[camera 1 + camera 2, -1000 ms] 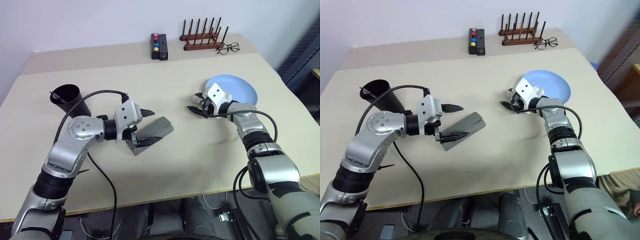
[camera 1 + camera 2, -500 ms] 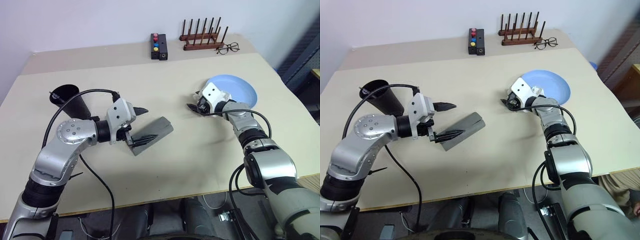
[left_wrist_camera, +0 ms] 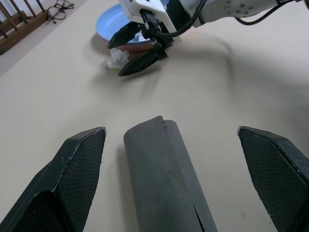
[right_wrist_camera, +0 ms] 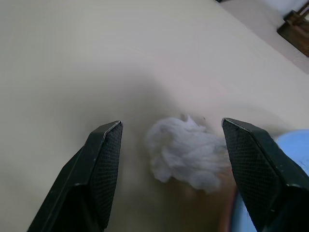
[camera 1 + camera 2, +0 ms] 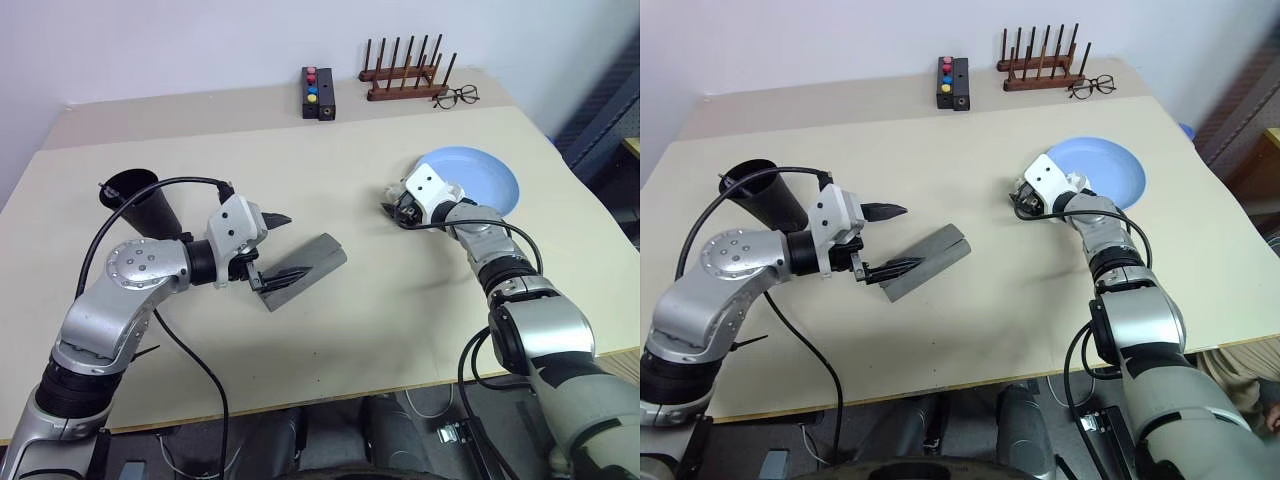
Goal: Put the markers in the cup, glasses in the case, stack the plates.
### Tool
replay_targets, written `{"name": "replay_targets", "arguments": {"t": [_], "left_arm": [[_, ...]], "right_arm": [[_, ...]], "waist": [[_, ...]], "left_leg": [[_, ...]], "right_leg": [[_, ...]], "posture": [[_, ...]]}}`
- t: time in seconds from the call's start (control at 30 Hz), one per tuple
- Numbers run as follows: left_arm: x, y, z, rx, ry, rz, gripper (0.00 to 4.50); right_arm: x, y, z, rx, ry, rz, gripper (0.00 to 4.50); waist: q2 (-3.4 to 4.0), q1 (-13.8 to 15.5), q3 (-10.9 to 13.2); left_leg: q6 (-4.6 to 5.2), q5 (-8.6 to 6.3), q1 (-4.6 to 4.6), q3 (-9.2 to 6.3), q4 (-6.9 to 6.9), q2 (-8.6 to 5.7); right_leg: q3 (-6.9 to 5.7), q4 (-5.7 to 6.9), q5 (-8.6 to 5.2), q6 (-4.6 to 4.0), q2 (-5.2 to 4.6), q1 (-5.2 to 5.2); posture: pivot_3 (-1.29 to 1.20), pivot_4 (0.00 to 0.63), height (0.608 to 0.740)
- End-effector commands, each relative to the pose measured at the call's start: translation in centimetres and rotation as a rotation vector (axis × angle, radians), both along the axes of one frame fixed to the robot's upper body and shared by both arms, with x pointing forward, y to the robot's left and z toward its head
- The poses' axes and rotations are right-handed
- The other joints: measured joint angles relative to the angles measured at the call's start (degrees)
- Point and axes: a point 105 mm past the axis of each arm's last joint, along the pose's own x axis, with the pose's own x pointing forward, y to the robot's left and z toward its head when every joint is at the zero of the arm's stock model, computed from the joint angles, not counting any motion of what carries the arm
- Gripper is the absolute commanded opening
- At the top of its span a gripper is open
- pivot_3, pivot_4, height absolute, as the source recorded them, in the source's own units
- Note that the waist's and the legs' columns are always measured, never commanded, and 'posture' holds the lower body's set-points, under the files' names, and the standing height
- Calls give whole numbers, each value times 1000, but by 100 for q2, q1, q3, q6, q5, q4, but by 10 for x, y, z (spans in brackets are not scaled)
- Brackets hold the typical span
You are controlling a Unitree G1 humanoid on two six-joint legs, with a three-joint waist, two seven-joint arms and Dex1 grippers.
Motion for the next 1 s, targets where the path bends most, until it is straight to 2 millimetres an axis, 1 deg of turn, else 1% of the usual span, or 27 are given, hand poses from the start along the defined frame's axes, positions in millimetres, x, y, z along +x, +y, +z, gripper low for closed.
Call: {"name": "replay_targets", "arguments": {"t": [0.03, 0.1, 0.2, 0.23, 0.27, 0.43, 0.57, 0.7, 0.83, 1.0], "left_arm": [[-5, 0, 11, -3, -45, -8, 4500], [-5, 0, 12, -3, -47, -7, 4500], [-6, 0, 13, -2, -47, -6, 4500], [-6, 0, 13, -1, -47, -6, 4500], [-6, 0, 13, -1, -47, -5, 4500], [-5, 1, 13, 0, -50, -2, 4500], [-4, 1, 13, -2, -50, -3, 4500], [-3, 1, 12, -5, -49, -2, 4500], [-2, 0, 12, -9, -51, -4, 4500], [-1, -1, 12, -12, -50, -7, 4500]], "right_arm": [[5, -4, 15, -17, -38, -17, 3093], [5, -4, 14, -20, -30, -17, 2504], [4, -3, 13, -18, -26, -12, 1080], [4, -3, 13, -18, -25, -8, 474], [4, -2, 13, -19, -22, -3, 13], [4, 0, 15, -17, -22, 14, 13], [4, 1, 22, -12, -39, 24, 13], [6, 0, 33, -4, -74, 28, 13], [8, -4, 53, 7, -133, 23, 13], [10, -16, 84, 24, -220, -1, 13]], "waist": [[0, 0, 0], [0, 0, 0], [0, 0, 0], [0, 0, 0], [0, 0, 0], [0, 0, 0], [0, 0, 0], [0, 0, 0], [1, 1, 1], [2, 1, 1]], "left_leg": [[0, 0, 0, 0, 0, 0], [0, 0, 0, 0, 0, 0], [0, 0, 0, 0, 0, 0], [0, 0, 0, 0, -1, 0], [0, 0, 0, 0, 0, 0], [0, 0, 0, 0, -1, 0], [0, 0, 0, 0, 0, 0], [0, 0, 0, 0, -1, 0], [0, 0, 0, 0, -1, 0], [0, 0, 0, 0, -2, 0]], "right_leg": [[0, 0, 0, 0, 0, 0], [0, 0, 0, 0, 0, 0], [0, 0, 0, 0, 0, 0], [0, 0, 0, 0, 0, 0], [1, 0, 0, 0, 0, 0], [0, 0, 0, 0, 1, 0], [0, 0, 0, 0, 1, 0], [0, 0, 0, 0, 1, 0], [1, -1, 0, 0, 1, 0], [1, -1, 0, 0, 1, 0]], "posture": [[0, 150, 740], [0, 150, 740], [0, 150, 740], [0, 150, 740], [0, 150, 740], [0, 150, 740], [0, 150, 740], [0, 150, 740], [0, 150, 740], [0, 150, 740]]}}
